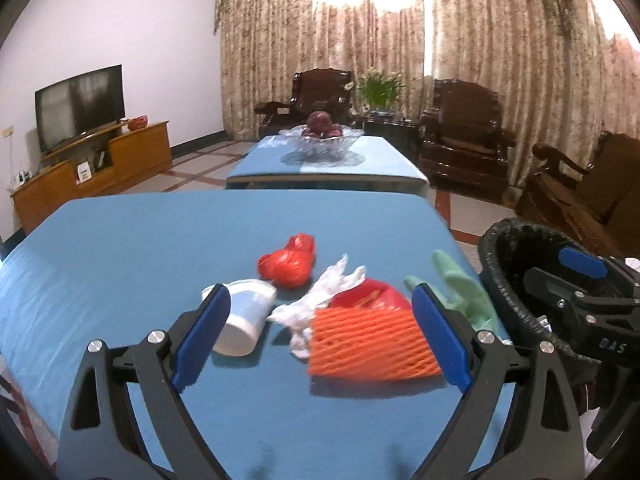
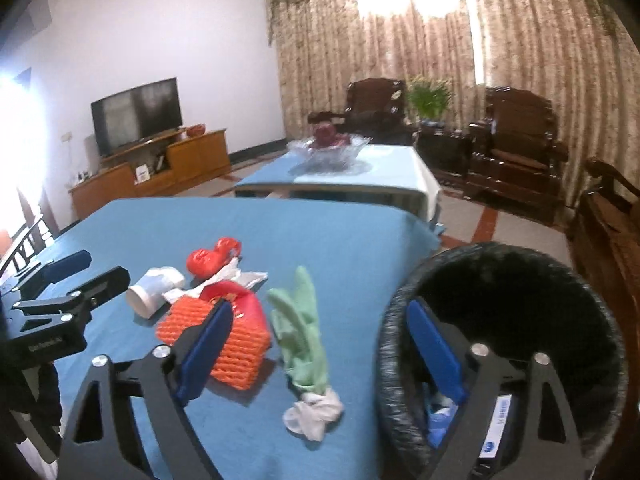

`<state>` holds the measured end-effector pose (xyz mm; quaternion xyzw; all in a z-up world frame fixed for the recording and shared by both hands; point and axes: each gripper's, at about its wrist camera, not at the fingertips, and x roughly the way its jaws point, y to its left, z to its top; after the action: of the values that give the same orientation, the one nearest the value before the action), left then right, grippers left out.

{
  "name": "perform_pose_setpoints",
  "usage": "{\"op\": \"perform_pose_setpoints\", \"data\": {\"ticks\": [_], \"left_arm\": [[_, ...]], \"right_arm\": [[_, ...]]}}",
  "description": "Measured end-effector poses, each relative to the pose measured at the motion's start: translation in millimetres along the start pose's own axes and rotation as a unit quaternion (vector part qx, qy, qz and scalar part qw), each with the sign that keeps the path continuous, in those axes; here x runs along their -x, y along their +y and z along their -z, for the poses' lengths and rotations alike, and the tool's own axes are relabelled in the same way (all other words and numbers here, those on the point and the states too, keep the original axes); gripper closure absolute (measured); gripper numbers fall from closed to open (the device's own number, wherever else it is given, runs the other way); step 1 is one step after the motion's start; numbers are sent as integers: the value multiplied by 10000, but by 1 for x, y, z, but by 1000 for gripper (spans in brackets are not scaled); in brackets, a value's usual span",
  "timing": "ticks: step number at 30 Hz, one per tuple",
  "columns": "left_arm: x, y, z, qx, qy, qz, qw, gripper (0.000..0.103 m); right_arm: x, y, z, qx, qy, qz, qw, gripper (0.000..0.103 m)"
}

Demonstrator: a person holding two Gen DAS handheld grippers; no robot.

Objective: Collect trash
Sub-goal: 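Grasp the orange foam net with the left gripper while the right grasps the green gloves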

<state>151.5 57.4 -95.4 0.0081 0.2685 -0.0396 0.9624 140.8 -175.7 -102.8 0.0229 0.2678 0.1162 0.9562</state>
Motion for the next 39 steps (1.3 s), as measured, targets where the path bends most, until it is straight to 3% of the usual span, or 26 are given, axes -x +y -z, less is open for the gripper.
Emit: {"op": "perform_pose_setpoints", "data": {"ticks": [11, 19, 26, 30, 35, 36, 38, 39], "left_arm": [[-21, 6, 20, 91, 223, 43, 9997, 14], [-35, 2, 30, 127, 405, 125, 9990, 17], [-54, -5, 42, 128, 676, 261, 9973, 17], [-64, -9, 48, 203, 839, 374, 9956, 19], [-76, -15, 55, 340, 1150, 677, 9905, 57], [-76, -16, 56, 358, 1166, 703, 9900, 61], [-77, -19, 57, 331, 1175, 734, 9898, 81], [-76, -20, 58, 313, 1162, 734, 9900, 85]], "right_arm": [[-58, 4, 16, 188, 604, -274, 9976, 46], [-78, 5, 24, 336, 913, -318, 9948, 56], [-86, 2, 31, 332, 1149, -426, 9919, 81], [-81, -1, 29, 303, 1090, -479, 9924, 88], [-71, -3, 22, 262, 956, -555, 9935, 90], [-69, -2, 21, 272, 934, -563, 9937, 90], [-67, -2, 19, 261, 915, -579, 9938, 90], [-65, -1, 19, 259, 902, -583, 9939, 90]]}}
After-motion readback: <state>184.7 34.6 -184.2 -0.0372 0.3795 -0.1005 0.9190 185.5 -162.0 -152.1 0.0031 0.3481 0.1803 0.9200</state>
